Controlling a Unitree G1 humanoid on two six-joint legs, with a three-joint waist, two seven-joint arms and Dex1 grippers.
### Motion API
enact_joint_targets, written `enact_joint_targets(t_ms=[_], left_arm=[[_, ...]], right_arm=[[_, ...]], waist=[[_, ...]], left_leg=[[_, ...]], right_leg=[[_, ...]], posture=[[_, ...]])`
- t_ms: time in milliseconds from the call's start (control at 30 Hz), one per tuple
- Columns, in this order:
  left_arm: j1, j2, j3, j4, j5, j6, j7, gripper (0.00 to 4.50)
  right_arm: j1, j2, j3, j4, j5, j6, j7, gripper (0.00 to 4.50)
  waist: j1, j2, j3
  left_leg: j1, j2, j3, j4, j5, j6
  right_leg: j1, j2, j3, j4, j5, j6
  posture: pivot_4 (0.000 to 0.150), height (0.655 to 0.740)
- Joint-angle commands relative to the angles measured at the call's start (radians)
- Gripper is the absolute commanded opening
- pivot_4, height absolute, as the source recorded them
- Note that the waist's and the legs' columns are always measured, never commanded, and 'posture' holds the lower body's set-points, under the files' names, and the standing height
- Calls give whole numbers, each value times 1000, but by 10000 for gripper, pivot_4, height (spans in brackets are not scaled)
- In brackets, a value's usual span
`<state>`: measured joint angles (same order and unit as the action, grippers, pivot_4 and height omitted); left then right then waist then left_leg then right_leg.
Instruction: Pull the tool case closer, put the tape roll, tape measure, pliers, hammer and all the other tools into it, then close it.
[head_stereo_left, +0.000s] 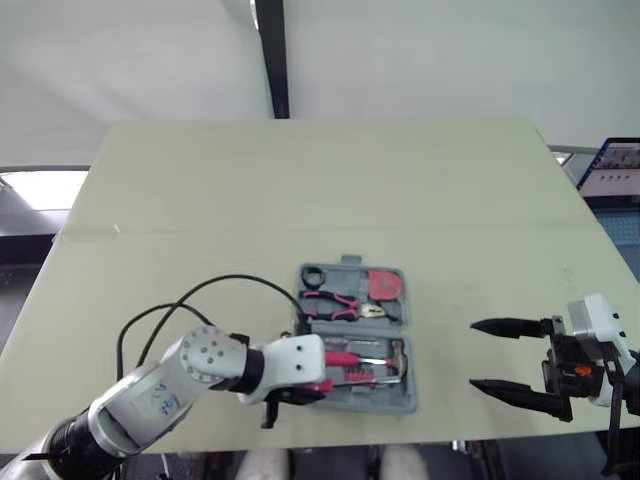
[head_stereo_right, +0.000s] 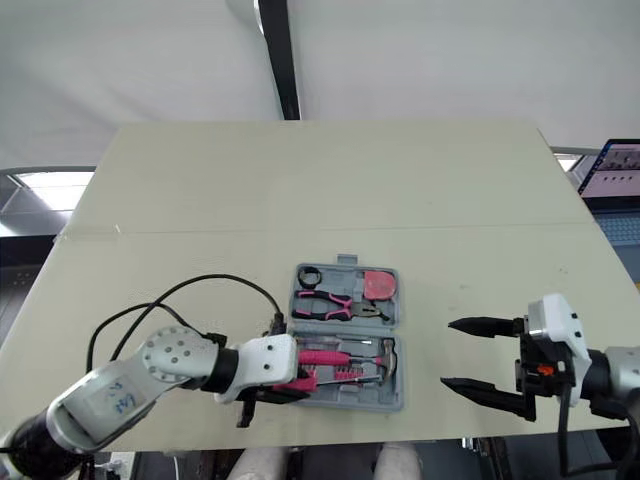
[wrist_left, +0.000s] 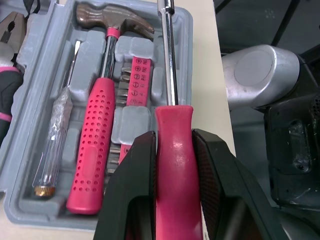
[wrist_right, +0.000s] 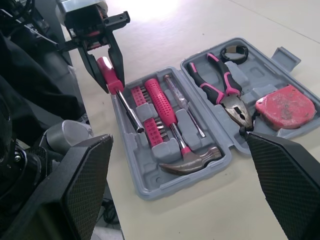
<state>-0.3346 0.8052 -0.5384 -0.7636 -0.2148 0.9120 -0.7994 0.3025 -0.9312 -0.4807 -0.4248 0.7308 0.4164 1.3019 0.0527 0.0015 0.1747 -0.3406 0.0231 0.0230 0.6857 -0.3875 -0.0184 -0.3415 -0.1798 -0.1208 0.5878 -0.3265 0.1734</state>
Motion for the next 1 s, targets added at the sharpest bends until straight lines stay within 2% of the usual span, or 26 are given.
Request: enact_joint_targets(t_ms=[33,600,767,1000], left_arm=[[-57,-24,-77,16,51,22,11,5915],[-227,-98,-319,81,171,133,10,5915],[-270,-144,-348,108,179,161,15,5915],[-282,-169,-376,130,192,181,28,5915]], right_arm=[[2,-7,-23,-11,8,-3,12,45000],[23,-11,-54,-27,11,-4,26,45000],[87,-33,-79,-43,-44,-74,97,45000],[91,-45,-92,-35,-85,-140,133,45000]], waist=[[0,0,0],[3,-1,0],[3,-1,0],[2,-1,0]], left_leg=[[0,0,0,0,0,0],[-1,0,0,2,0,0],[-2,0,0,2,0,1],[-2,0,-1,3,0,1]], right_leg=[[0,0,0,0,0,0],[0,0,0,0,0,0],[0,0,-1,1,0,0],[0,0,-1,1,0,0]], posture=[[1500,7400],[1500,7400],[1500,7400],[1500,7400]])
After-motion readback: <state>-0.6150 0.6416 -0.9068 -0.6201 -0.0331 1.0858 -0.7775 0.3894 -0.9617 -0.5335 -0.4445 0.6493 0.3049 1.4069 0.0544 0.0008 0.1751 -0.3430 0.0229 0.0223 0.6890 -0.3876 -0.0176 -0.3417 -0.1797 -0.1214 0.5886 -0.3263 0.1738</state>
